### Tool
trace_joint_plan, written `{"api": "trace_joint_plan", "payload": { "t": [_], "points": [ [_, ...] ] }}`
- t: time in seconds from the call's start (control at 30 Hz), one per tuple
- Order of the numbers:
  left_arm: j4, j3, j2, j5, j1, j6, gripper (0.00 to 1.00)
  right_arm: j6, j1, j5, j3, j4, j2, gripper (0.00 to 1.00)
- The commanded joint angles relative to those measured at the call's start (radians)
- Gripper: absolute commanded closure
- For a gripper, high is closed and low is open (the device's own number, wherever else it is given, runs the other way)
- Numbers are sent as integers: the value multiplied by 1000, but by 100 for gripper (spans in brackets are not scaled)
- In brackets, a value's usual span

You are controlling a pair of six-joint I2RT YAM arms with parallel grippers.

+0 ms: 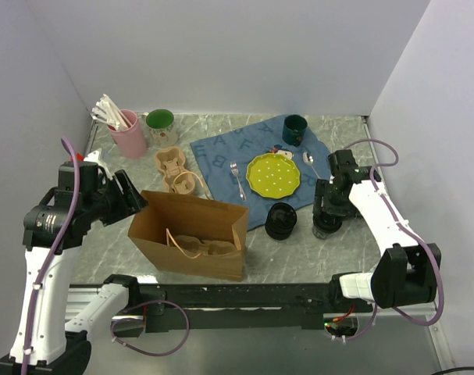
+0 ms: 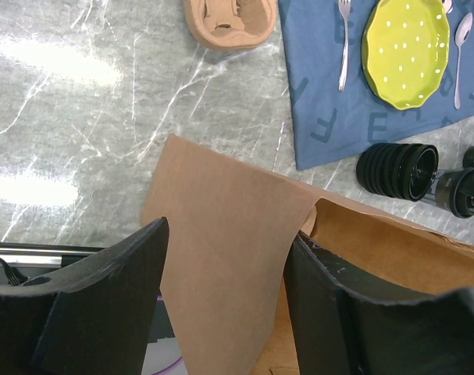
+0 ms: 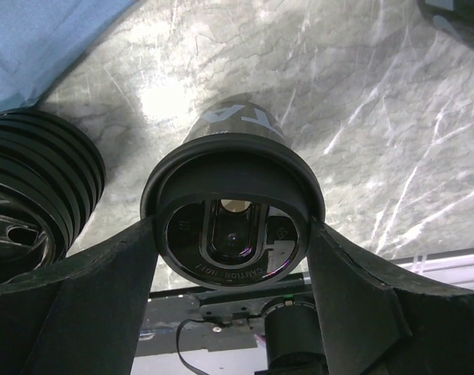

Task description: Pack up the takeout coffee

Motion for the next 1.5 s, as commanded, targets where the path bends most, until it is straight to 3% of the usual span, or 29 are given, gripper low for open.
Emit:
{"api": "trace_joint_plan", "payload": {
  "t": [0.0,0.17,0.3,0.63,0.73,0.93,1.07,1.27,1.47],
  "points": [
    [9,27,9,-13,-2,-3,35,-30,-9,17,78,-17,-24,28],
    [27,1,-11,13,-2,-9,36,-48,-4,-41,222,-101,-53,33],
    [32,18,9,0,-2,9,37,-45,47,-106,476,-198,-75,34],
    [41,91,70,-39,-2,29,37,20,438,-271,1089,-306,-35,39],
    [47,114,90,-22,-2,20,37,67,528,-389,1092,-208,-70,40],
    [101,101,70,42,-2,-3,39,105,689,-440,914,15,-171,41],
    [156,58,42,87,-3,-15,48,82,819,-405,866,69,-153,42],
    [150,36,56,96,-2,2,64,-24,984,-209,1006,-26,19,43],
    [173,28,33,137,-3,-7,91,-122,1082,-106,1133,-83,161,44]
  ]
}}
